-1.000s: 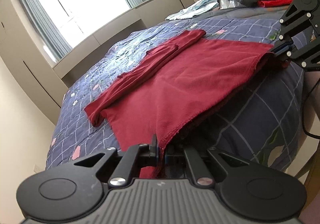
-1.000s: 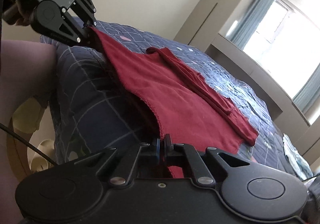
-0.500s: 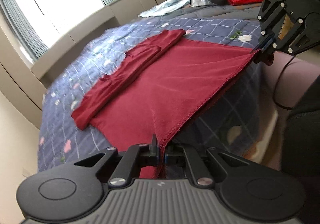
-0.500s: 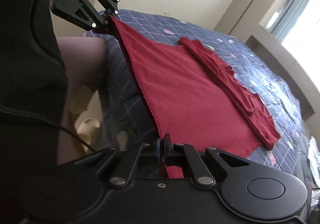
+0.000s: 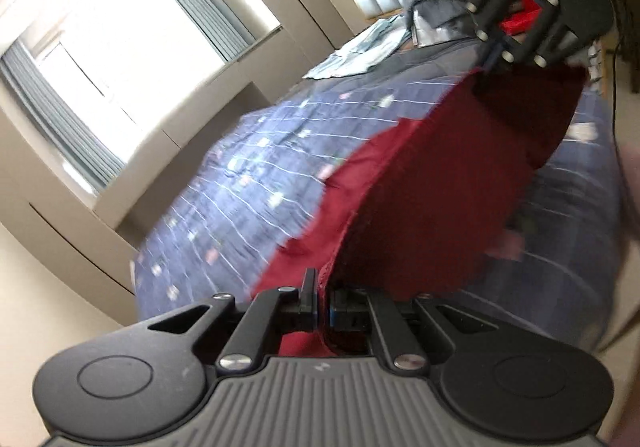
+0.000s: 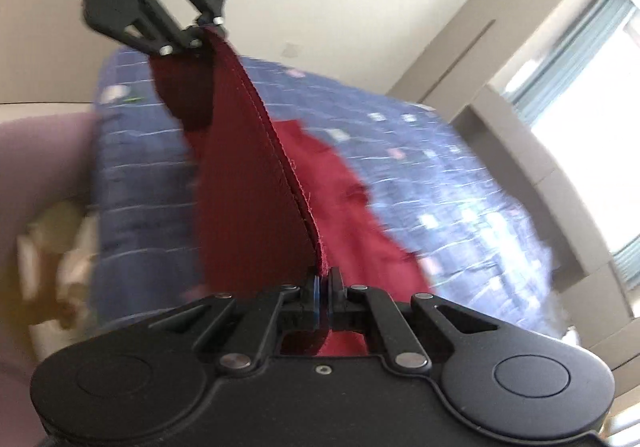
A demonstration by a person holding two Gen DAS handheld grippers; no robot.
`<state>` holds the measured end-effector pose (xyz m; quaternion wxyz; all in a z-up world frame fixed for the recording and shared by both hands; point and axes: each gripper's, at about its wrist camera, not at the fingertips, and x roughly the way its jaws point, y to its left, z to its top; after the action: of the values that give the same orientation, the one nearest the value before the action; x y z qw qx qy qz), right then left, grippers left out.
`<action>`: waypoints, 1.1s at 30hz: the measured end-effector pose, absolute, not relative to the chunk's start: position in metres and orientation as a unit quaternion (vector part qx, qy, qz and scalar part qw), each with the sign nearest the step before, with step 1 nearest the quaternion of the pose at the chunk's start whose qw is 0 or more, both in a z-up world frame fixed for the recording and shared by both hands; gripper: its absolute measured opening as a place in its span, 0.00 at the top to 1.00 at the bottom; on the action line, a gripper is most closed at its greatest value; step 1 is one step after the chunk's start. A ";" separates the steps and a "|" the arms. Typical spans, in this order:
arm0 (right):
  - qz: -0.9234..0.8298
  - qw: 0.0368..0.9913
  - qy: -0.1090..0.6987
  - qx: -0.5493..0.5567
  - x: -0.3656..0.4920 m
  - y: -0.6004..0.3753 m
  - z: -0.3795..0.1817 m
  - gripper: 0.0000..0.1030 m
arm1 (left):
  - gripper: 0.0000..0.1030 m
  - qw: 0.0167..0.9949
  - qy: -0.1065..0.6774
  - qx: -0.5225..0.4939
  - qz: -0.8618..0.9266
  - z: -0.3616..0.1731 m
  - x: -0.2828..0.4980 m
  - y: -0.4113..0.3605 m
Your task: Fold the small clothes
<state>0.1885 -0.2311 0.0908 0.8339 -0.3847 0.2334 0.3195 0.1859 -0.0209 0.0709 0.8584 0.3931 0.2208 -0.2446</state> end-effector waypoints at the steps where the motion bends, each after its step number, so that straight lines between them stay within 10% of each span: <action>1: 0.312 0.837 0.231 -0.386 0.208 -0.232 0.093 0.98 | 0.96 0.856 0.225 0.398 -0.241 0.071 0.204 -0.025; 18: 0.301 0.833 0.308 -0.346 0.455 -0.239 0.016 0.97 | 0.94 0.822 0.389 0.290 -0.299 0.006 0.502 -0.011; 24: 0.304 0.832 0.355 -0.299 0.505 -0.238 -0.025 0.85 | 0.61 0.810 0.436 0.240 -0.311 -0.034 0.548 0.005; 27: 0.296 0.839 0.371 -0.268 0.519 -0.243 -0.038 0.63 | 0.00 0.802 0.463 0.184 -0.330 -0.040 0.559 0.023; 30: 0.284 0.856 0.376 -0.214 0.532 -0.257 -0.040 0.31 | 0.00 0.796 0.484 0.084 -0.354 -0.046 0.569 0.050; 33: 0.274 0.872 0.378 -0.144 0.540 -0.275 -0.035 0.24 | 0.00 0.812 0.485 0.016 -0.324 -0.048 0.570 0.077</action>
<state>0.5397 -0.2750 -0.0349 0.8725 -0.1443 0.3783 0.2736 0.5704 0.0773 -0.0483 0.8120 0.0157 0.4851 -0.3242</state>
